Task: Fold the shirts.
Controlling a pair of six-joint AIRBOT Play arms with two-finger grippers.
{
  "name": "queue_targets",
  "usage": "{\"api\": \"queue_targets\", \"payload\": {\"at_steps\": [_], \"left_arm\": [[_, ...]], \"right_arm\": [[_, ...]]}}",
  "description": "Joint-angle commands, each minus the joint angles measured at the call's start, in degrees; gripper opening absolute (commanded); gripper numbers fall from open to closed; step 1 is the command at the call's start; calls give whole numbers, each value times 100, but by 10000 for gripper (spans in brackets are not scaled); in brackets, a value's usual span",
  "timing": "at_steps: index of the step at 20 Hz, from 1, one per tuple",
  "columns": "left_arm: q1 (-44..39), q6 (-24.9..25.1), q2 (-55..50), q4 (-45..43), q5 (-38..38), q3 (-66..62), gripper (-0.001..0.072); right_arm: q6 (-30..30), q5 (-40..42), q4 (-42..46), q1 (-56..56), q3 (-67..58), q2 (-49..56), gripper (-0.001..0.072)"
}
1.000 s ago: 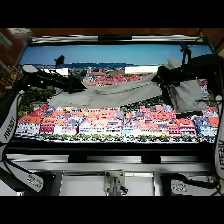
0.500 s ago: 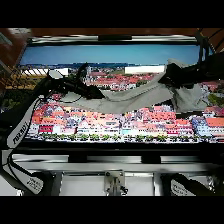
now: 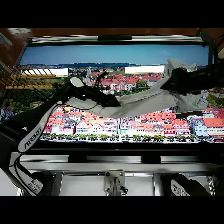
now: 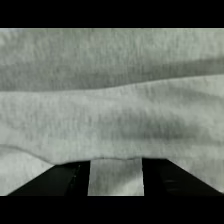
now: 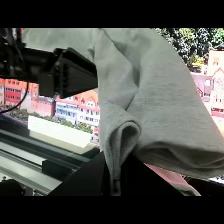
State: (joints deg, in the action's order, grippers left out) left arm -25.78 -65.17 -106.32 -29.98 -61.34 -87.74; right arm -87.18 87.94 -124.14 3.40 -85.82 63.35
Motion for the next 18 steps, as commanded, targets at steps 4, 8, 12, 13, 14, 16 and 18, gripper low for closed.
{"api": "queue_targets", "payload": {"at_steps": [4,8,12,13,14,16,18], "left_arm": [[-1008,-693,-330,511,1464,-22,311],[-857,-428,-251,643,595,-33,123],[-302,-343,417,157,-455,-28,32],[-103,-345,706,-15,-529,-28,32],[114,-350,994,-195,-546,-28,32],[706,-444,1585,-621,-612,-28,32],[1453,-629,2103,-918,-647,-28,32]], "right_arm": [[260,564,-63,-2,-7,-745,86],[260,531,245,0,-7,-826,86],[105,120,376,-7,-7,-463,85],[59,-61,269,-7,-7,-319,85],[-26,-267,48,-7,-7,-133,85],[-160,-850,-505,-101,-7,227,85],[-304,-1633,-487,-586,-7,560,85]]}}
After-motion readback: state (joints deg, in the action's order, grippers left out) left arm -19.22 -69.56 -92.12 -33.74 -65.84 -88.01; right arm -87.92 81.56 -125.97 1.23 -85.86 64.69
